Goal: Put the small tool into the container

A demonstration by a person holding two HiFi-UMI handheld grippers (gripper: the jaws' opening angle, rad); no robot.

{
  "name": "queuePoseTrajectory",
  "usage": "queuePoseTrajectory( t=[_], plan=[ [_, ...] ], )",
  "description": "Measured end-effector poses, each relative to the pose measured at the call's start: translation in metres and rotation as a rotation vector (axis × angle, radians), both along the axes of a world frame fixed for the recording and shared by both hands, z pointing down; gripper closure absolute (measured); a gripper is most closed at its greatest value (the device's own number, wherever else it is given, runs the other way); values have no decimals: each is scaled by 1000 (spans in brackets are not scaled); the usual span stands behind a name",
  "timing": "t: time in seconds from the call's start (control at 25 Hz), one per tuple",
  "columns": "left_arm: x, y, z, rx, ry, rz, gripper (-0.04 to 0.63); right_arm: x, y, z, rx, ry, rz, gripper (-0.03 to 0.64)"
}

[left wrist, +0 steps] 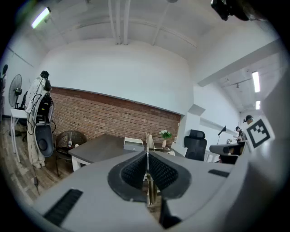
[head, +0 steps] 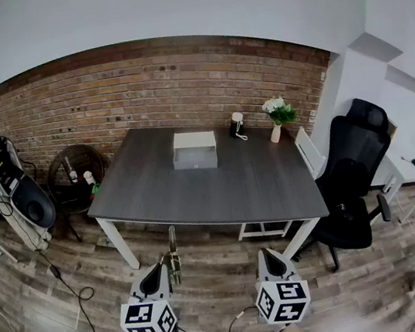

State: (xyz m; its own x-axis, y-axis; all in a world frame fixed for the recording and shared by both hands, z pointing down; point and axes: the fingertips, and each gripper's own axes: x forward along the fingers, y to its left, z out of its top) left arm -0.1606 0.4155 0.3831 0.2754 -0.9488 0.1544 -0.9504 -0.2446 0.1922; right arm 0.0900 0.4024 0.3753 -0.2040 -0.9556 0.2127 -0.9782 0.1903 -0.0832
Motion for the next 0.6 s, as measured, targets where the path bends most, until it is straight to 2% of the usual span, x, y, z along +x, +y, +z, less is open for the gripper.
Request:
queuePoseTrajectory(
  t=[0.24, 0.4, 0.6],
  plan=[
    [-10, -4, -2, 7, 7, 7, 588, -8, -2, -1, -2, 5, 2, 617],
    [-17, -5, 0, 9, 13, 12, 588, -16, -2, 3, -10, -30, -6, 615],
    [-31, -8, -1, 11, 11, 33, 588, -25, 0, 6, -24, -43, 27, 615]
  ],
)
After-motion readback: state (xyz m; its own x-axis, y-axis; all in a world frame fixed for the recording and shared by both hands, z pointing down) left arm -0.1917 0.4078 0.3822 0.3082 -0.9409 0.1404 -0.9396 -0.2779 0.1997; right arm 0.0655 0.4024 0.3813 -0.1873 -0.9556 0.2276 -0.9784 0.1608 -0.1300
